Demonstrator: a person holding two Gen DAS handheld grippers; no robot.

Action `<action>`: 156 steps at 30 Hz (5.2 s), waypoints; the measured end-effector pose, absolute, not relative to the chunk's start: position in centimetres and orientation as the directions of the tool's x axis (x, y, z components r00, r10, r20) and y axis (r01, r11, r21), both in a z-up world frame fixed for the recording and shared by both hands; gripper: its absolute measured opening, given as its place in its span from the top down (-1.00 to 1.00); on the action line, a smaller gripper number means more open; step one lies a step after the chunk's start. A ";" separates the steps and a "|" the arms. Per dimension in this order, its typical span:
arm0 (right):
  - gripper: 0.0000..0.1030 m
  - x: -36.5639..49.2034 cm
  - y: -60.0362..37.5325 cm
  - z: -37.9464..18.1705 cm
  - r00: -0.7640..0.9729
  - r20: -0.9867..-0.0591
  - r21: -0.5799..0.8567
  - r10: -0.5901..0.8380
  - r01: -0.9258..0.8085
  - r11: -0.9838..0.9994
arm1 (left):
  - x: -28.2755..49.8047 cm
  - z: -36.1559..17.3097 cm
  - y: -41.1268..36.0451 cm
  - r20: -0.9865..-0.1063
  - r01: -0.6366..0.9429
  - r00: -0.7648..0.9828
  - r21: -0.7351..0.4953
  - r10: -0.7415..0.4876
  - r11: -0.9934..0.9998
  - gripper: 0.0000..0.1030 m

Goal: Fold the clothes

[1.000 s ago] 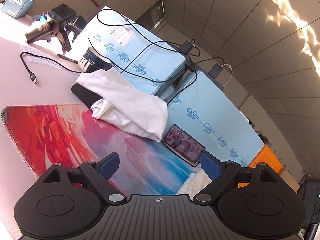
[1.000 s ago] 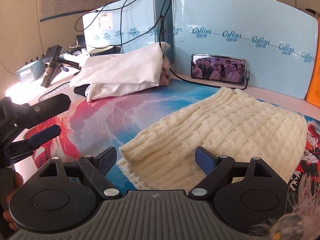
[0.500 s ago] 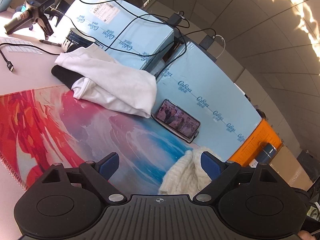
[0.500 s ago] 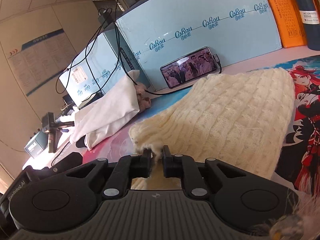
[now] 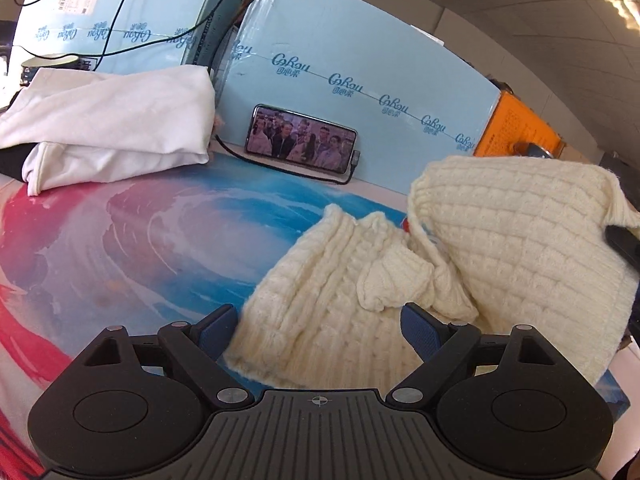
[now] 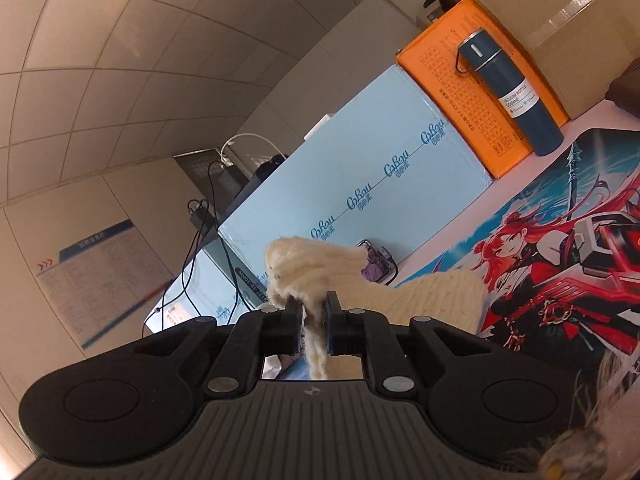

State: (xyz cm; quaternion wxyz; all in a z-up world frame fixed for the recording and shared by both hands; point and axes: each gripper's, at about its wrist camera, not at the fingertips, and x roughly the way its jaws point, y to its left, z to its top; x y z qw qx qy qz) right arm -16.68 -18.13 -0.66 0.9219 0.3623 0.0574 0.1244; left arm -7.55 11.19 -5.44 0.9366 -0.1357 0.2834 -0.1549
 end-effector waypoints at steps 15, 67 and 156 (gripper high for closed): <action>0.80 -26.7 -24.1 -5.6 0.947 -0.023 0.602 0.321 -0.243 0.761 | -6.4 -5.3 8.5 -0.527 0.335 0.750 -0.217 -0.398 0.917 -0.74; 0.09 -20.7 -14.6 -3.4 0.727 -0.305 0.438 0.614 -0.466 0.769 | 8.7 -1.9 0.9 -0.454 0.466 0.814 0.139 -0.363 0.874 0.51; 0.65 4.5 -20.0 -2.9 0.850 -0.525 0.330 0.051 0.148 0.932 | 4.6 -4.9 9.5 -0.509 0.473 0.708 -0.172 -0.489 0.864 -0.68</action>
